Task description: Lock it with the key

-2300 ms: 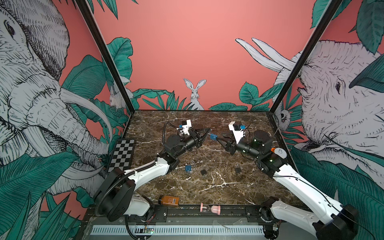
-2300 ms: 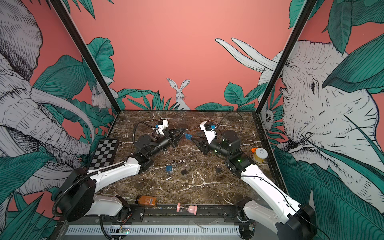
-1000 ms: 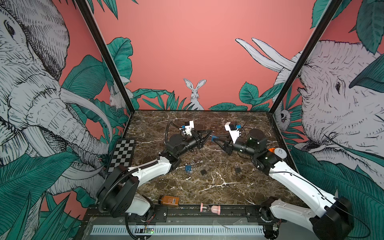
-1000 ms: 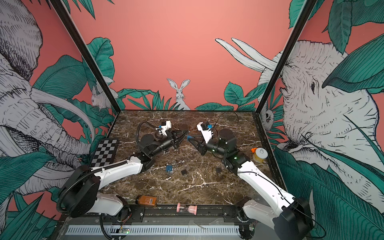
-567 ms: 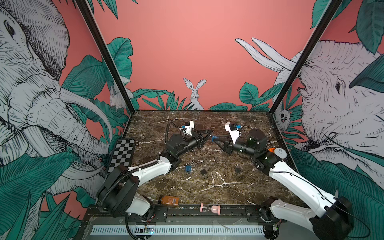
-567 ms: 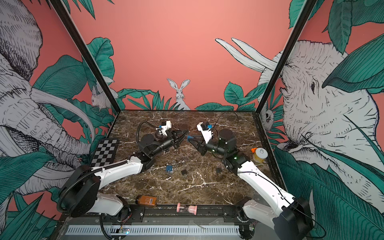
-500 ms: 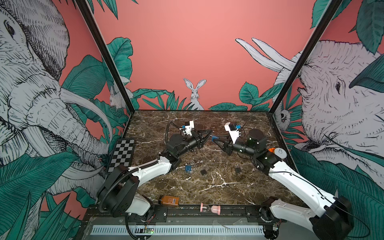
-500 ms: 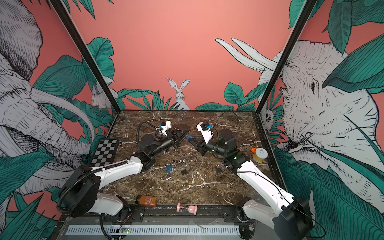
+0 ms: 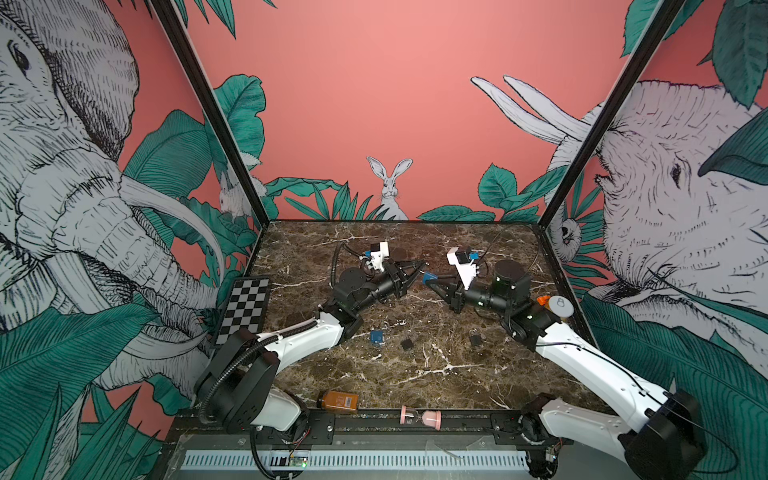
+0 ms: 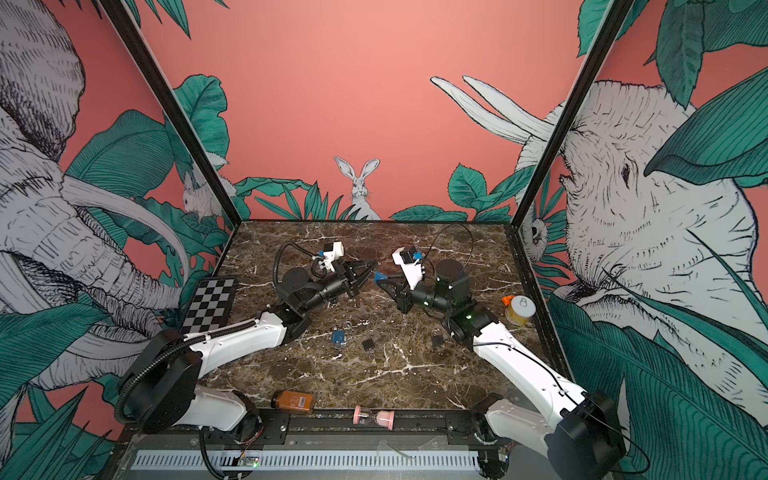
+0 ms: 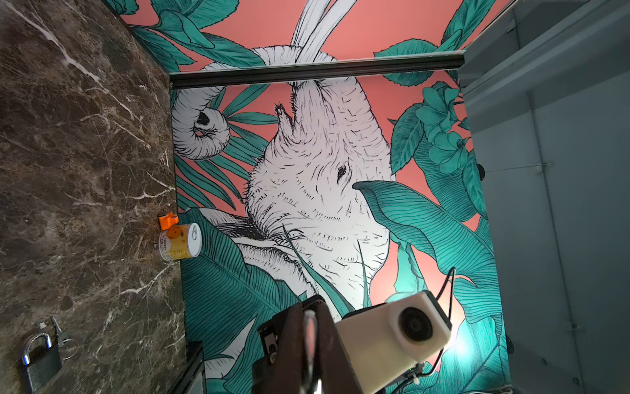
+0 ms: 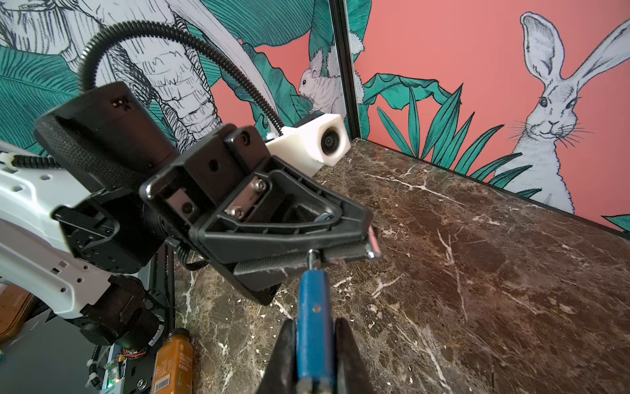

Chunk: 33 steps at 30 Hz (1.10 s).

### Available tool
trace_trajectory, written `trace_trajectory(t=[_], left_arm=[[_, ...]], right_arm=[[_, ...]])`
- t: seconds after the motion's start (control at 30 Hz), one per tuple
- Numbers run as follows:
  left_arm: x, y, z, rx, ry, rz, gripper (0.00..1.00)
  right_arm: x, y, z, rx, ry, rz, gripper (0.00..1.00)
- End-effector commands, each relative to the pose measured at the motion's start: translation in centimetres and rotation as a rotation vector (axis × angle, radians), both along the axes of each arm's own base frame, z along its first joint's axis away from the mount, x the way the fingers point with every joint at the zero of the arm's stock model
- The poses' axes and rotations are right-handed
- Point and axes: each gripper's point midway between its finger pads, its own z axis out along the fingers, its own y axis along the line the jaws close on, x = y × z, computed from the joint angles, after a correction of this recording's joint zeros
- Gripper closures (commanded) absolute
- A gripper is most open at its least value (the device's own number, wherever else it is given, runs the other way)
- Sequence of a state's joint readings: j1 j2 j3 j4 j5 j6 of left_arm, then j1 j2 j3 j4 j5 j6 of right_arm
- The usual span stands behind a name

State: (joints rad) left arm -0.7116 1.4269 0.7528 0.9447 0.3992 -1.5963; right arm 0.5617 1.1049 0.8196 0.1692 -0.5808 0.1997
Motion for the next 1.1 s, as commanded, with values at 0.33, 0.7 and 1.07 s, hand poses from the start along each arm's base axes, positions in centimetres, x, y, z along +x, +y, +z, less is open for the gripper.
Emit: trace_trajectory(t=[0.33, 0.7, 1.07], left_arm=[[4.4, 8.5, -2.9, 0.672, -0.256, 0.160, 0.23], [4.3, 11.8, -3.1, 1.171, -0.647, 0.127, 0.25], [-2.0, 6.4, -1.3, 0.770, -0.992, -0.160, 0.26]], right_arm=[[0.8, -1.9, -1.1, -0.073, 0.129, -0.139, 1.00], [-2.4, -3.7, 1.1, -0.039, 0.279, -0.151, 1.00], [-7.0, -0.4, 3.8, 0.118, 0.510, 0.293, 1.00]])
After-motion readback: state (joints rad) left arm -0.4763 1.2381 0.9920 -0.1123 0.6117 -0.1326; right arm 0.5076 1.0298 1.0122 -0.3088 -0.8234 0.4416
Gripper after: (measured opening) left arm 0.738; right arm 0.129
